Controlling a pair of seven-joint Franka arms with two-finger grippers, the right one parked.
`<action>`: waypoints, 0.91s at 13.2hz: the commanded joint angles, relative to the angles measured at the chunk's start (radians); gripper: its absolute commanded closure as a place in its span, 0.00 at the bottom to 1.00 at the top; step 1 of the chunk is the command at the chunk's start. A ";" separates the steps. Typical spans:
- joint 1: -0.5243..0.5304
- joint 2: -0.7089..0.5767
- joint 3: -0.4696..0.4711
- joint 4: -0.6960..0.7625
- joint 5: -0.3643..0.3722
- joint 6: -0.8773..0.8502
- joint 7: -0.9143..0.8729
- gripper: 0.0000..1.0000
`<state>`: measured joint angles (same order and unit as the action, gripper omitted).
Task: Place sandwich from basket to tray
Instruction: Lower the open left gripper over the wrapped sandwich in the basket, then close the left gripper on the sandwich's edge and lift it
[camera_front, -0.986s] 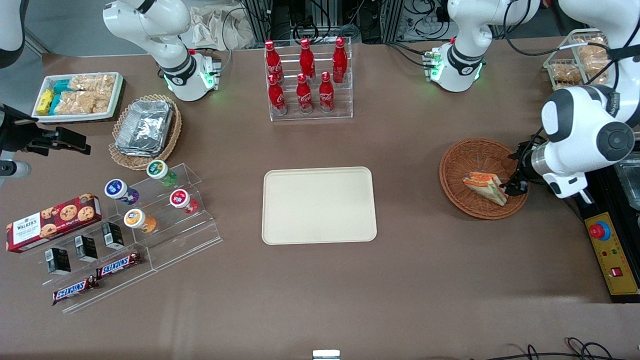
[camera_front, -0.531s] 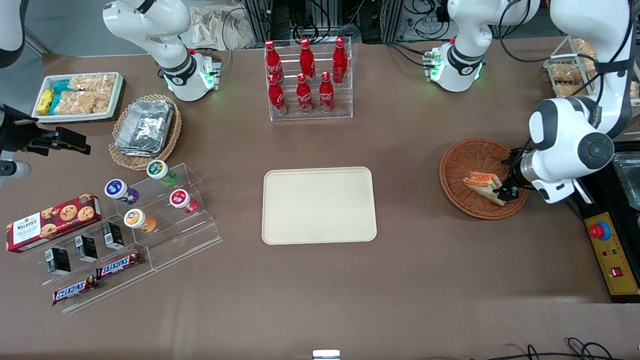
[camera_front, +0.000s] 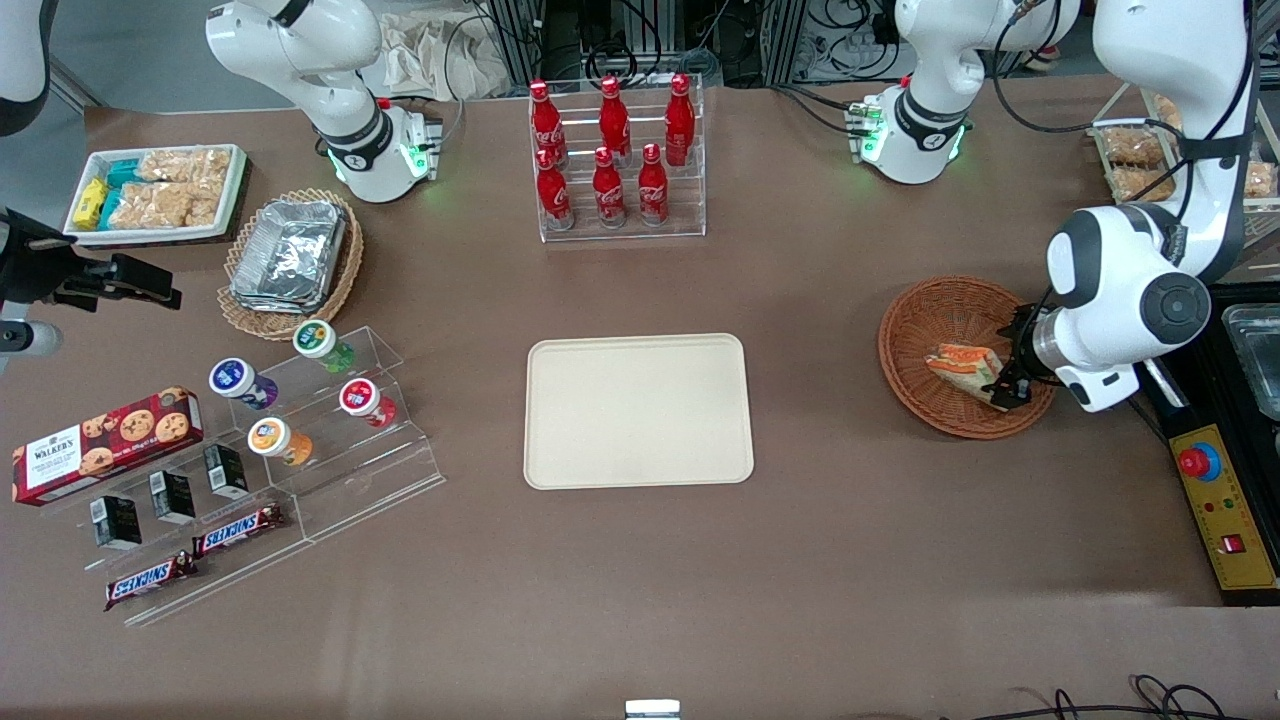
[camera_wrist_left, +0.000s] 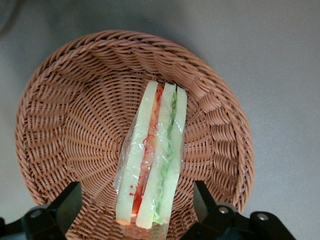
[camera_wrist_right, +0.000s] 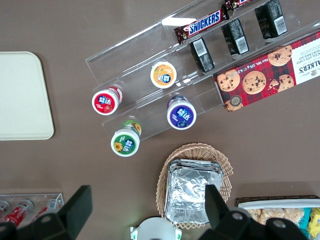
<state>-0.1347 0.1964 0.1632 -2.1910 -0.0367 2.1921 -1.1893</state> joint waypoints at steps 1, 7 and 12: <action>-0.008 0.012 0.001 -0.016 -0.020 0.052 -0.023 0.01; -0.029 0.038 -0.001 -0.023 -0.040 0.093 -0.023 0.02; -0.029 0.044 -0.010 -0.044 -0.042 0.126 -0.023 0.84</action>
<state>-0.1546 0.2450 0.1521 -2.2124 -0.0689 2.2833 -1.1907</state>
